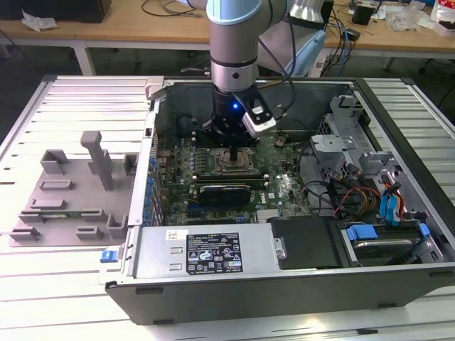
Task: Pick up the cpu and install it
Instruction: 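Install the first cpu locking lever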
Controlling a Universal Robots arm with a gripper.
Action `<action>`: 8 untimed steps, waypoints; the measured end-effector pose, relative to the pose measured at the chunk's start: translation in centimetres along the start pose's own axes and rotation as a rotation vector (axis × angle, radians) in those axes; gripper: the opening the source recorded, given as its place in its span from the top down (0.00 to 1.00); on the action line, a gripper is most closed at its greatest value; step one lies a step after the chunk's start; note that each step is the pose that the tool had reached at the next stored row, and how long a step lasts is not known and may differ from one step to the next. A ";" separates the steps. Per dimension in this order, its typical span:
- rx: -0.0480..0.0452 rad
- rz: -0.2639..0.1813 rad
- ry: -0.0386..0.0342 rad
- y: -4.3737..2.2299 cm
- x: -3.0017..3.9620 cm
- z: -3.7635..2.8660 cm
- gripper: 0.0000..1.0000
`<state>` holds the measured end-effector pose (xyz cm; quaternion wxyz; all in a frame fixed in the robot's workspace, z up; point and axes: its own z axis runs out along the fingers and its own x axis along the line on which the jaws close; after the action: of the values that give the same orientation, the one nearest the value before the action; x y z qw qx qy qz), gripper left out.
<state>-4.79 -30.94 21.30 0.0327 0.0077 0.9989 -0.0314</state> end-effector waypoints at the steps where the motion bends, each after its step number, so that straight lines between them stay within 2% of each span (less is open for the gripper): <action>1: -0.0002 0.000 -0.0002 -0.01 -0.02 -0.19 0.89; 7: -0.0002 -0.001 -0.0002 -0.12 -0.14 -1.95 0.89; 8: -0.0006 -0.001 -0.0005 -0.11 -0.14 -1.95 0.89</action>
<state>-4.78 -30.93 23.26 0.0330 0.0071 0.9989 -0.0311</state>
